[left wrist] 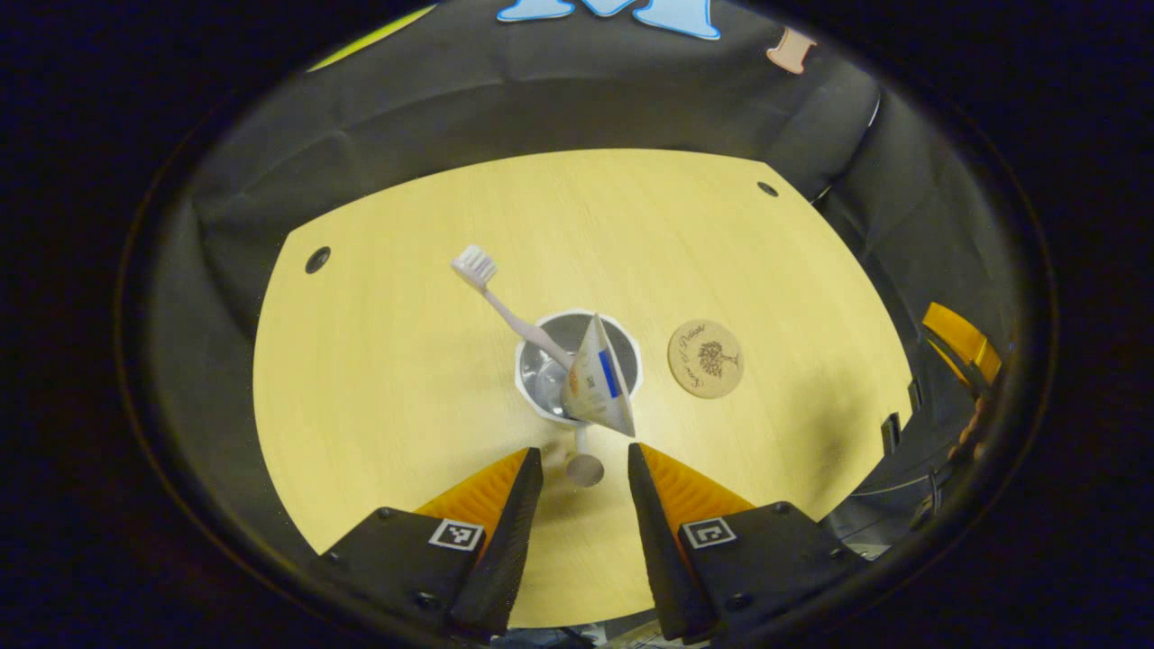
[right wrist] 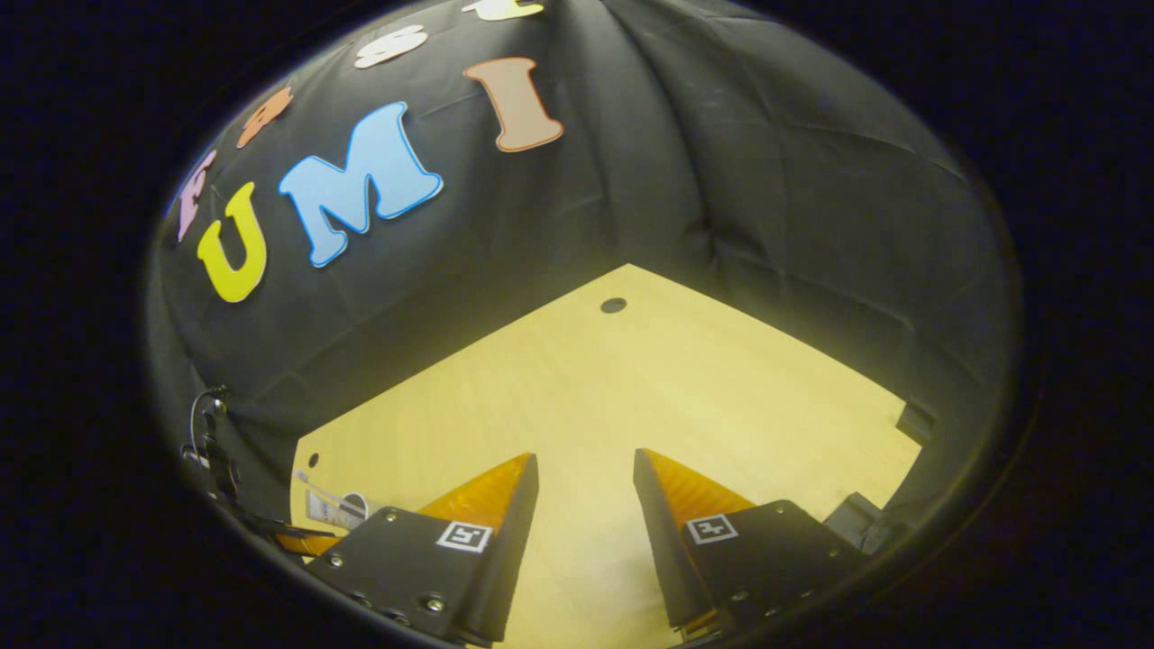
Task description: Put the toothbrush and toothpaste on the desktop into the cup, then pick up the cup and place it on the coaster on the desktop.
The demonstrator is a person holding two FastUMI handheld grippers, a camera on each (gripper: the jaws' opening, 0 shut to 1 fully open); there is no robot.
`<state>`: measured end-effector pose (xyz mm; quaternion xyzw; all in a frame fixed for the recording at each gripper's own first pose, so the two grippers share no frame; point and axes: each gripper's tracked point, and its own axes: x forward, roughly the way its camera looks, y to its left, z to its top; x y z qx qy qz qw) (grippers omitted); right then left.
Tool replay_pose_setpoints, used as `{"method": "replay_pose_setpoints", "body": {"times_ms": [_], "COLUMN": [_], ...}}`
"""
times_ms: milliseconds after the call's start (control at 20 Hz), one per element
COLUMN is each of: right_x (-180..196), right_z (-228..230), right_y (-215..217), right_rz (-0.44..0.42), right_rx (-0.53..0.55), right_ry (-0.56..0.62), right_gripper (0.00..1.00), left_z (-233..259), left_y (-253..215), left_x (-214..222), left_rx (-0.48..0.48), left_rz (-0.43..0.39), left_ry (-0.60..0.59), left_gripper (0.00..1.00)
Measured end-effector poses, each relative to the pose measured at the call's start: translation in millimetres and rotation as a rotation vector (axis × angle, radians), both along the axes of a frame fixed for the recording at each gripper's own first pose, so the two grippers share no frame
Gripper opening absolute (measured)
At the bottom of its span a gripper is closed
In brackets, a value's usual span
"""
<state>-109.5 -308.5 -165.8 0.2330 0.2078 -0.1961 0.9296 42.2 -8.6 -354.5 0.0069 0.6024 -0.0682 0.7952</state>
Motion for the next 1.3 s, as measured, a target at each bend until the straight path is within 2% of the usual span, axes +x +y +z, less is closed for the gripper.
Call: {"method": "replay_pose_setpoints", "body": {"times_ms": [100, 150, 200, 250, 550, 750, 850, 1000, 1300], "right_x": [-5.4, -8.3, -10.8, -13.3, -19.1, -19.6, -19.1, -18.7, -17.4], "right_z": [-4.5, -6.7, -10.1, -12.7, -24.1, -30.4, -32.6, -37.2, -39.4], "right_y": [-9.1, -14.1, -17.4, -21.1, -40.1, -43.4, -43.2, -42.0, -40.8], "right_rz": [-0.028, -0.040, -0.047, -0.056, -0.105, -0.104, -0.101, -0.088, -0.070], "right_rx": [0.006, 0.011, 0.019, 0.026, 0.045, 0.050, 0.051, 0.064, 0.066], "right_ry": [0.011, 0.015, 0.020, 0.026, 0.052, 0.069, 0.076, 0.085, 0.083], "right_gripper": [0.63, 0.63, 0.63, 0.63, 0.63, 0.63, 0.63, 0.63, 0.63], "left_z": [-14.0, -20.4, -28.0, -35.1, -64.0, -76.0, -75.6, -74.7, -68.1], "left_y": [0.0, 0.9, 1.2, 2.1, 2.0, -4.3, -4.0, -4.4, -16.1], "left_x": [-0.3, -0.1, 0.7, 2.5, 11.9, 11.3, 10.8, 9.6, 5.3], "left_rx": [0.016, 0.025, 0.032, 0.041, 0.065, 0.057, 0.059, 0.056, 0.047], "left_rz": [0.003, 0.005, 0.006, 0.010, 0.017, 0.040, 0.022, 0.029, 0.023], "left_ry": [0.048, 0.072, 0.092, 0.111, 0.167, 0.184, 0.177, 0.157, 0.147], "left_gripper": [0.66, 0.62, 0.70, 0.66, 0.61, 0.41, 0.31, 0.25, 0.25]}}
